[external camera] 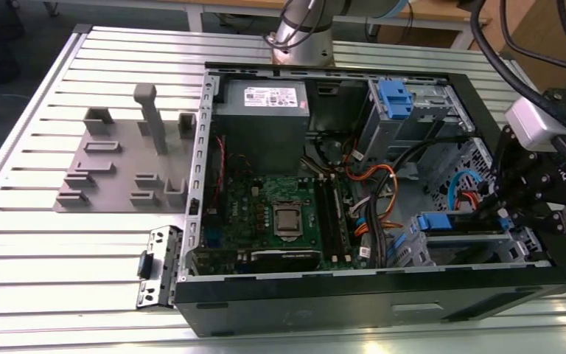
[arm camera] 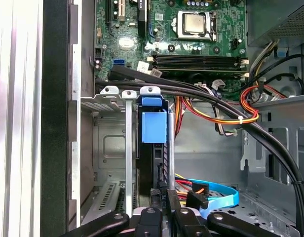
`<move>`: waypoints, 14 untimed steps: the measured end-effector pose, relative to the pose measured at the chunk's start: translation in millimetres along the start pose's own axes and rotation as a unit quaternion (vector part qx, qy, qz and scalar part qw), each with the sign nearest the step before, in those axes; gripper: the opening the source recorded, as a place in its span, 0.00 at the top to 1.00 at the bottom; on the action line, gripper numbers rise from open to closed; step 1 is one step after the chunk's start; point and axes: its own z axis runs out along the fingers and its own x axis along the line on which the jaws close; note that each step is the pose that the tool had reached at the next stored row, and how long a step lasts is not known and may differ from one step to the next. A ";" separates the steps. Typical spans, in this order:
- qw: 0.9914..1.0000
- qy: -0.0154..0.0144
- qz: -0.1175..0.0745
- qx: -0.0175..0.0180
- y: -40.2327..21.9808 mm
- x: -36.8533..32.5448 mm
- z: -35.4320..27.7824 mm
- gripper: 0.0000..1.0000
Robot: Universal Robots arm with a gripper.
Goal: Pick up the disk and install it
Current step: 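Insert the first disk wire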
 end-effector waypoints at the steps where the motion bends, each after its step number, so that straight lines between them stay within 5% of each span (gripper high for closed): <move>1: 1.000 0.000 0.000 0.000 0.0 0.2 0.3 0.84; 14: 1.000 0.000 0.000 0.000 -0.2 1.9 4.5 0.84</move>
